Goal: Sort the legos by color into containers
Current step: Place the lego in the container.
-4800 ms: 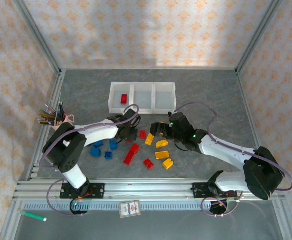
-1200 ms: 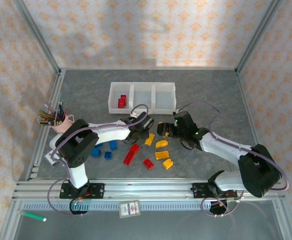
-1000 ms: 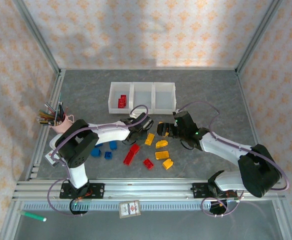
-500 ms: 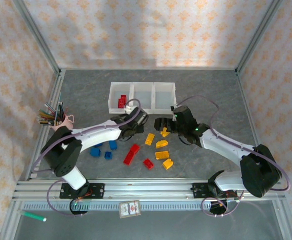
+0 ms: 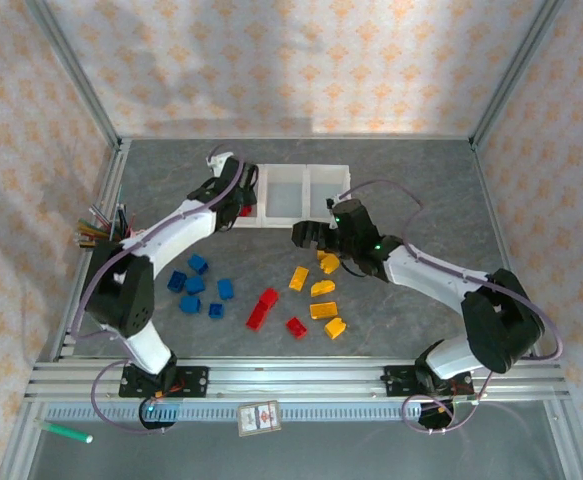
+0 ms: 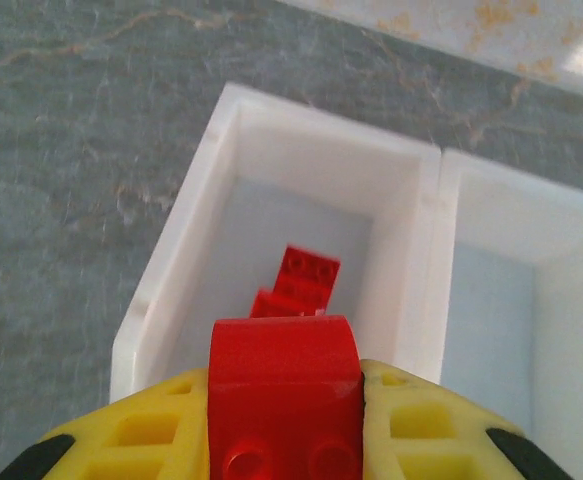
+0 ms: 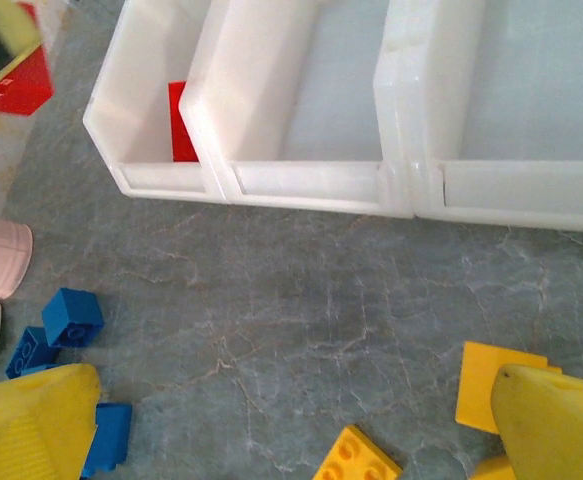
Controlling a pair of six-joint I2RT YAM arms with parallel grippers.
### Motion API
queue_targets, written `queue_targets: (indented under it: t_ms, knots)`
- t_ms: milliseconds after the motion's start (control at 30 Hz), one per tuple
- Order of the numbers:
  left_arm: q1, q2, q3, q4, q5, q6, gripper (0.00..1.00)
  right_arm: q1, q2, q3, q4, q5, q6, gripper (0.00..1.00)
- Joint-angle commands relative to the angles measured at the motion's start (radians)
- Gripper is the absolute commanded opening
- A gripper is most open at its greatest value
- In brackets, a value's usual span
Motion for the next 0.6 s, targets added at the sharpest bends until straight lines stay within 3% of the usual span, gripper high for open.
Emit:
queue_targets:
  t_ms: [0, 167, 267, 400, 567]
  knots:
    - [0.033, 0.102, 0.090, 0.023, 0.003, 0.057, 0.30, 0.004, 0.010, 0.035, 0.035, 0.041, 0.011, 1.00]
    - [0.064, 0.249, 0.226, 0.018, -0.001, 0.094, 0.31, 0.004, 0.022, 0.049, 0.038, 0.057, 0.007, 1.00]
    - [0.070, 0.305, 0.291, -0.023, 0.014, 0.105, 0.37, 0.004, 0.025, 0.058, 0.033, 0.059, 0.001, 1.00]
    - [0.070, 0.312, 0.302, -0.042, 0.021, 0.119, 0.47, 0.004, 0.021, 0.063, 0.026, 0.060, -0.011, 1.00]
    - [0.070, 0.259, 0.277, -0.067, 0.021, 0.130, 0.52, 0.004, 0.011, 0.077, -0.007, 0.048, -0.044, 1.00]
